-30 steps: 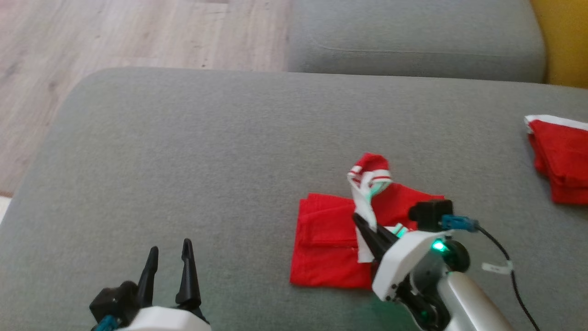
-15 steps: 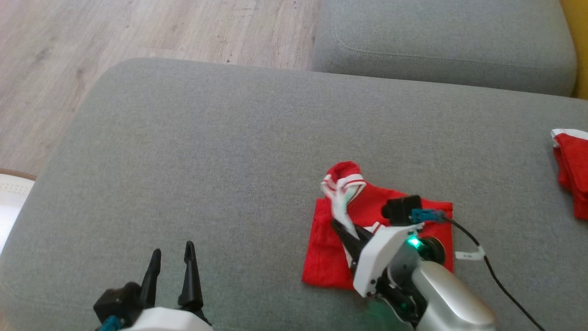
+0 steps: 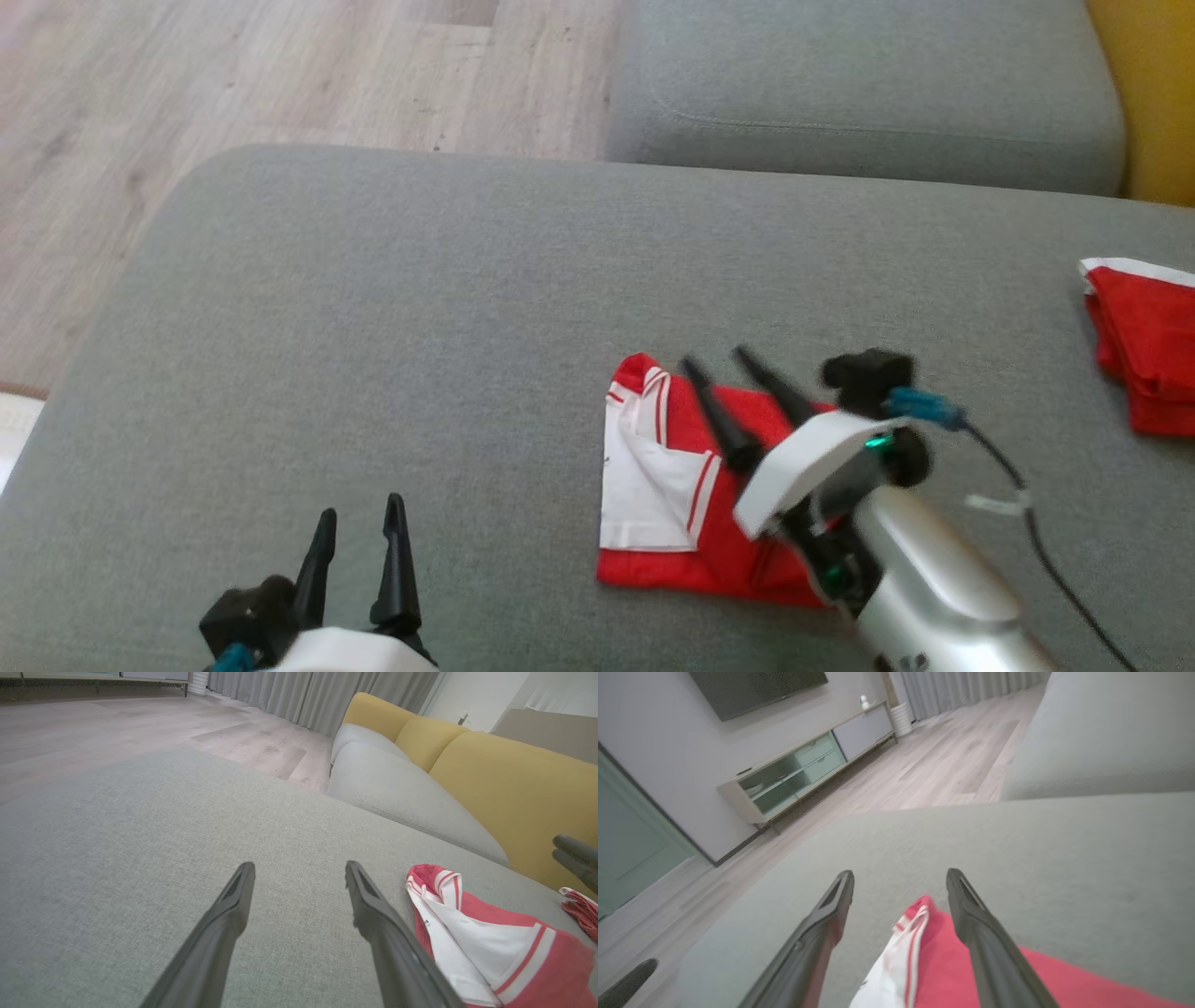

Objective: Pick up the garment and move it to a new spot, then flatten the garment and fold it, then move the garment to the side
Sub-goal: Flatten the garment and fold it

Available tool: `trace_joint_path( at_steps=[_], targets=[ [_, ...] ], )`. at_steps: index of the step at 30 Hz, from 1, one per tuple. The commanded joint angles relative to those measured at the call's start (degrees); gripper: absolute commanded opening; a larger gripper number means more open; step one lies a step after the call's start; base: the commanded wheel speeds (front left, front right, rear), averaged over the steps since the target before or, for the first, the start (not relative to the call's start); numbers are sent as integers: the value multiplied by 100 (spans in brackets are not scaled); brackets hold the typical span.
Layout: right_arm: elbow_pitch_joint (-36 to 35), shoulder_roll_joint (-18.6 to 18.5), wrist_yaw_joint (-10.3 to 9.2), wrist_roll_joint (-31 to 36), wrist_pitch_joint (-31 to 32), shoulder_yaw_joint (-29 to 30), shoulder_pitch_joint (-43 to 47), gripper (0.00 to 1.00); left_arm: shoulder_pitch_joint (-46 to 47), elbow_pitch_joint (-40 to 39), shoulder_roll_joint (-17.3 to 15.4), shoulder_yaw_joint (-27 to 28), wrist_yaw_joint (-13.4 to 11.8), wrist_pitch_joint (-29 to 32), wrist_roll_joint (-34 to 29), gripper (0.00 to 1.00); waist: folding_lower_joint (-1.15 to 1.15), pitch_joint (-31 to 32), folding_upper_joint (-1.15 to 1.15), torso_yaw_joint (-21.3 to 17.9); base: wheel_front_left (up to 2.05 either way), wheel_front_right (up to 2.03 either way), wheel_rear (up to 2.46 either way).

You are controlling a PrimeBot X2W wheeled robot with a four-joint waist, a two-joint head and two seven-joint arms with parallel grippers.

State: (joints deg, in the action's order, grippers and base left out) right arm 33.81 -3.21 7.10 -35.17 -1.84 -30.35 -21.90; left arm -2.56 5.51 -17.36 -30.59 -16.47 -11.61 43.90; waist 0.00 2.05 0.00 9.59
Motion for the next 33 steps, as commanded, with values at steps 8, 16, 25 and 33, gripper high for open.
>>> trace_joint_path(
  at_steps=[8,16,25,33],
  targets=[
    [-323,33,39,1392,-354,1417,250,100,216,-231,-54,101,-41,-37,0,100,0,48,0,-148,0,0,0],
    [-819,33,39,2323,-183,2076,1300,0,179,-294,-103,98,-63,-37,0,100,0,17,0,-173,0,0,0],
    [-946,33,39,2220,-92,1632,1724,0,215,-353,-157,115,-108,-10,-10,100,0,-53,0,-83,0,0,0],
    [-833,33,39,1772,-35,174,1310,0,244,-386,-188,139,-140,0,1,100,0,-106,0,77,0,0,0]
  ],
)
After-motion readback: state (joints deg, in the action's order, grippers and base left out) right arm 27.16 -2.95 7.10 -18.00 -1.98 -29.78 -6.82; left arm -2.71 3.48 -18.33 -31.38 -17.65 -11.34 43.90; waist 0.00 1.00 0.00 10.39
